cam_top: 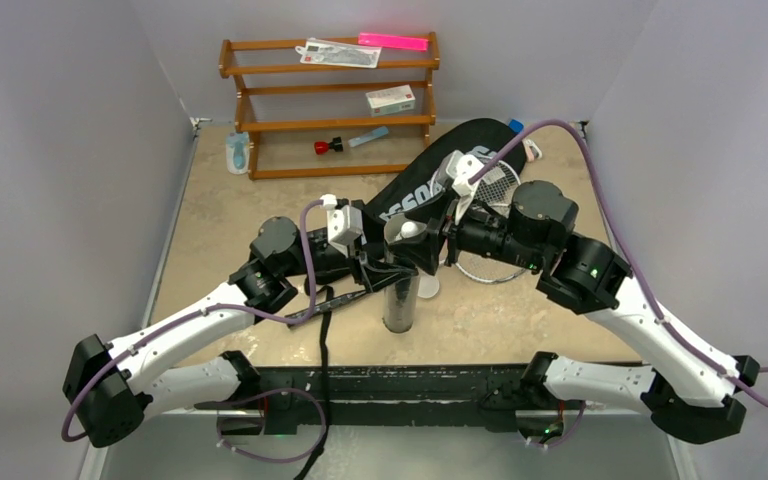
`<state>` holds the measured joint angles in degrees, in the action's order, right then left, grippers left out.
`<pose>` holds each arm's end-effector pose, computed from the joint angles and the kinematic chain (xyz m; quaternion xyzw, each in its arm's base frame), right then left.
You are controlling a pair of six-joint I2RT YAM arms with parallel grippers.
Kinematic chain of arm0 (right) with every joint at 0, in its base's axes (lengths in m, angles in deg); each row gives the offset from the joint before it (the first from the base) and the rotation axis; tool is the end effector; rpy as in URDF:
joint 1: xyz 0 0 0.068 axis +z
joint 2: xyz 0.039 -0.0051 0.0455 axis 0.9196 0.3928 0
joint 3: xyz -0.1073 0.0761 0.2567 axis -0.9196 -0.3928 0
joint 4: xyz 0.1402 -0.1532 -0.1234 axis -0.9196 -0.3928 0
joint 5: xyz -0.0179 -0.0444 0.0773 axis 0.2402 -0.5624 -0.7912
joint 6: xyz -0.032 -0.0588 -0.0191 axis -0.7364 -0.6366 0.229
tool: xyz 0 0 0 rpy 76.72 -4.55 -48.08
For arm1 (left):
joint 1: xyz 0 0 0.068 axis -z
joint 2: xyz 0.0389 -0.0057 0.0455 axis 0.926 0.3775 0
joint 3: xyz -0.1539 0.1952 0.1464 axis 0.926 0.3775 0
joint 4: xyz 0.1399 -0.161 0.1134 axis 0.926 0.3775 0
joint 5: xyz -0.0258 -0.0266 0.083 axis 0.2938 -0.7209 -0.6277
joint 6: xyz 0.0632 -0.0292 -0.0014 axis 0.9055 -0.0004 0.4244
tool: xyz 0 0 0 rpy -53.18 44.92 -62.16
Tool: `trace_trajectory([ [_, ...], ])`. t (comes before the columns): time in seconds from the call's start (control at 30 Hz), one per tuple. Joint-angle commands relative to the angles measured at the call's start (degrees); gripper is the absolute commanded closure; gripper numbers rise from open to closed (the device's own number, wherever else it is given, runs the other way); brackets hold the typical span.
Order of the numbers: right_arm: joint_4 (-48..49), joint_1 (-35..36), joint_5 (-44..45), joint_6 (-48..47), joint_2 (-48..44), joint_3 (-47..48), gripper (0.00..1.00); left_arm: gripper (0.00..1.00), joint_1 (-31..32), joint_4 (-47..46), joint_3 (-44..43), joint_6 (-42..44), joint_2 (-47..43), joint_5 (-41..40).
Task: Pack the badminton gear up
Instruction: Adjust the shuttlecock in the shuttle tube.
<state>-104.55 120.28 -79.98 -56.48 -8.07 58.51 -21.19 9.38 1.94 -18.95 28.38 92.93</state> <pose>0.1060 0.1623 0.4821 -0.3690 0.6051 0.3945 0.5849 0.1326 -0.1889 0.3755 0.4091 0.5024 -0.5290 0.5481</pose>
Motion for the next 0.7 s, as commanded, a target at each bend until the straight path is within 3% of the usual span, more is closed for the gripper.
trace_trajectory([
  [0.0, -3.3, 0.3, 0.1, 1.2, -0.3, 3.5, 0.36, 0.48, 0.0, -0.9, -1.6, -0.9, 0.3, 0.1],
  [0.43, -2.2, 0.3, 8.1, 1.4, -1.7, 6.5, 0.46, 0.48, 0.0, -0.8, -1.8, -0.9, 0.6, 0.7],
  [0.47, -2.1, 0.3, 8.1, 1.4, -1.7, 6.8, 0.51, 0.48, 0.0, -0.8, -1.8, -0.9, 0.7, 0.7],
  [0.57, -1.8, 0.2, 8.1, 1.4, -1.6, 7.4, 0.84, 0.48, 0.0, -0.7, -1.8, -0.9, 0.7, 0.7],
  [0.67, -2.4, 0.3, 7.9, 1.4, -1.4, 7.9, 0.9, 0.48, 0.0, -0.6, -1.8, -0.8, 0.6, 0.7],
])
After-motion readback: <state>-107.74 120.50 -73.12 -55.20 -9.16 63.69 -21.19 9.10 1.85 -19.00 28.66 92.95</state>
